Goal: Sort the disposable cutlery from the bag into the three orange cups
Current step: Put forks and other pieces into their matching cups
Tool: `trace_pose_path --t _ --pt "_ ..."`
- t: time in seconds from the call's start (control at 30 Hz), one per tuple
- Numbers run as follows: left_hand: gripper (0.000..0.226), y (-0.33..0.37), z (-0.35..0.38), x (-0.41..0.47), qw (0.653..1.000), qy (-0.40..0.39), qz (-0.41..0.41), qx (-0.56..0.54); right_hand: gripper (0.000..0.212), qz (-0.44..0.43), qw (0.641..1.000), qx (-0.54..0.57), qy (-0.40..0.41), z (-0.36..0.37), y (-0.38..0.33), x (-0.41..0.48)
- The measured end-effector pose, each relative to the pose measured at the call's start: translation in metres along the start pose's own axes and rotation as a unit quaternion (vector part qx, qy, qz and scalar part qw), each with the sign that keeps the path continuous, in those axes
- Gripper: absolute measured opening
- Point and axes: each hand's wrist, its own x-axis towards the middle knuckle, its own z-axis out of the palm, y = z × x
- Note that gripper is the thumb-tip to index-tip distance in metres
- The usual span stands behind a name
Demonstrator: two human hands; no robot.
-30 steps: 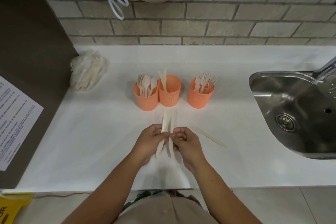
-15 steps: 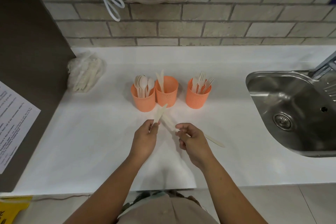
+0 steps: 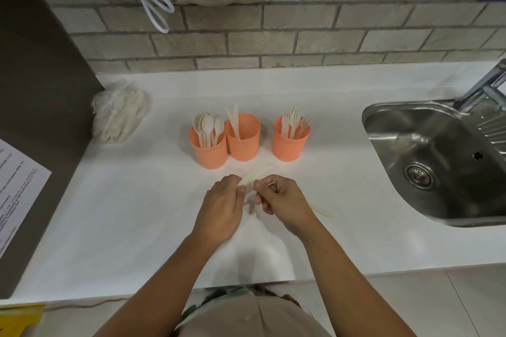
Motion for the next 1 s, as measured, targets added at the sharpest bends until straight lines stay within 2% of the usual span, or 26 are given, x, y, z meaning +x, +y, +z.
trace_pose_path --t 0.1,0.2,0.23,0.3,0.37,0.4,0.5,0.6,0.7,0.77,0.83,0.93,1.0 --pt "0.020 0.005 0.000 -0.002 0.981 -0.055 -0.111 -0.153 0.035 0.022 0.997 0.067 -0.009 0.004 0.001 0.003" --pt "0.025 0.009 0.002 -0.004 0.951 -0.051 -0.193 -0.236 0.026 0.043 0.995 0.079 0.039 -0.004 0.002 0.009" --pt "0.026 0.009 0.001 -0.004 0.940 -0.044 -0.215 -0.260 0.020 0.039 0.995 0.051 0.077 -0.012 0.003 0.012" --pt "0.030 0.008 0.000 -0.002 0.909 -0.035 -0.267 -0.317 0.014 0.015 0.977 -0.135 0.162 -0.037 0.013 0.019" --pt "0.039 0.006 -0.001 -0.001 0.879 -0.035 -0.316 -0.356 0.021 0.021 0.915 -0.362 0.176 -0.064 0.027 0.022" --pt "0.044 0.005 -0.002 0.000 0.867 -0.042 -0.333 -0.368 0.026 0.044 0.885 -0.435 0.159 -0.072 0.033 0.020" --pt "0.046 0.006 -0.002 -0.001 0.852 -0.068 -0.342 -0.390 0.029 0.074 0.843 -0.521 0.113 -0.078 0.048 0.014" --pt "0.033 0.010 0.001 -0.002 0.868 -0.084 -0.317 -0.373 0.020 0.048 0.822 -0.553 0.124 -0.072 0.056 0.011" --pt "0.025 0.014 0.001 -0.002 0.881 -0.075 -0.301 -0.358 0.019 0.073 0.801 -0.584 0.110 -0.069 0.053 0.014" --pt "0.026 0.016 -0.001 -0.001 0.879 -0.072 -0.300 -0.364 0.018 0.083 0.806 -0.579 0.086 -0.070 0.049 0.017" --pt "0.029 0.019 -0.002 0.001 0.880 -0.077 -0.297 -0.362 0.009 0.083 0.841 -0.530 0.064 -0.071 0.042 0.017" --pt "0.032 0.021 -0.001 0.001 0.876 -0.084 -0.304 -0.365 0.010 0.040 0.941 -0.328 0.075 -0.059 0.029 0.008" --pt "0.031 0.021 0.000 0.002 0.863 -0.080 -0.320 -0.382 0.014 0.010 0.985 -0.157 0.068 -0.041 0.016 -0.001"
